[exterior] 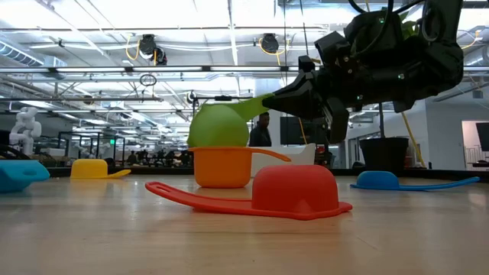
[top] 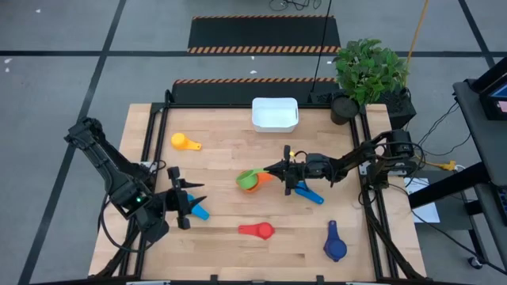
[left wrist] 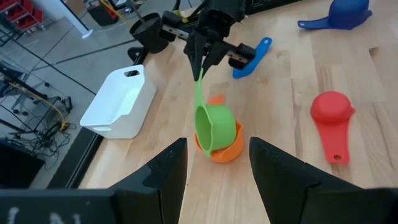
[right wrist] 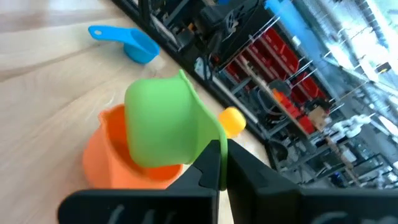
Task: Nest measuring cups in basket
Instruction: Stack the green measuring cup into the orange measuring cup
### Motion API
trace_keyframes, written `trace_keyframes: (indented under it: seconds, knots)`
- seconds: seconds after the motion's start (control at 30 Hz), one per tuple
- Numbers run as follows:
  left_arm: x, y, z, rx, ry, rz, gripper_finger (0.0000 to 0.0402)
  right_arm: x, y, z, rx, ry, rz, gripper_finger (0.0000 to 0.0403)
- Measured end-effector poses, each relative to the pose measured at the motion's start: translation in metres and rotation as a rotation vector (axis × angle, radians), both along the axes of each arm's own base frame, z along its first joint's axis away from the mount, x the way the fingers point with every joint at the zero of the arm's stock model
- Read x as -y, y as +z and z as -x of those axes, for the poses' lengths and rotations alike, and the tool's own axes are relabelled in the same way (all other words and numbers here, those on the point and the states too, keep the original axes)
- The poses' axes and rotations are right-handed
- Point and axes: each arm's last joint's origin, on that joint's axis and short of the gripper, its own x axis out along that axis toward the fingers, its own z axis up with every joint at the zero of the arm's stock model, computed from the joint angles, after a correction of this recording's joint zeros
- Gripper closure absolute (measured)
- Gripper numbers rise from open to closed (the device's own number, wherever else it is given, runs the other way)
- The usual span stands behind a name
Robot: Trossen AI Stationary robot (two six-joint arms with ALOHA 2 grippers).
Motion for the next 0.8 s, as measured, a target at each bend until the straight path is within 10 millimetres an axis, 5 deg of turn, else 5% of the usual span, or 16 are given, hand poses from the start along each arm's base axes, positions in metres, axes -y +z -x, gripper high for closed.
trace_keyframes:
  seconds: [0.8]
  knots:
    - [0.001, -0.001, 0.0, -0.007, -0.001, 0.035, 0.0227, 0.01, -0.007, 0.001, -0.053, -0.087, -0.326, 0.0253]
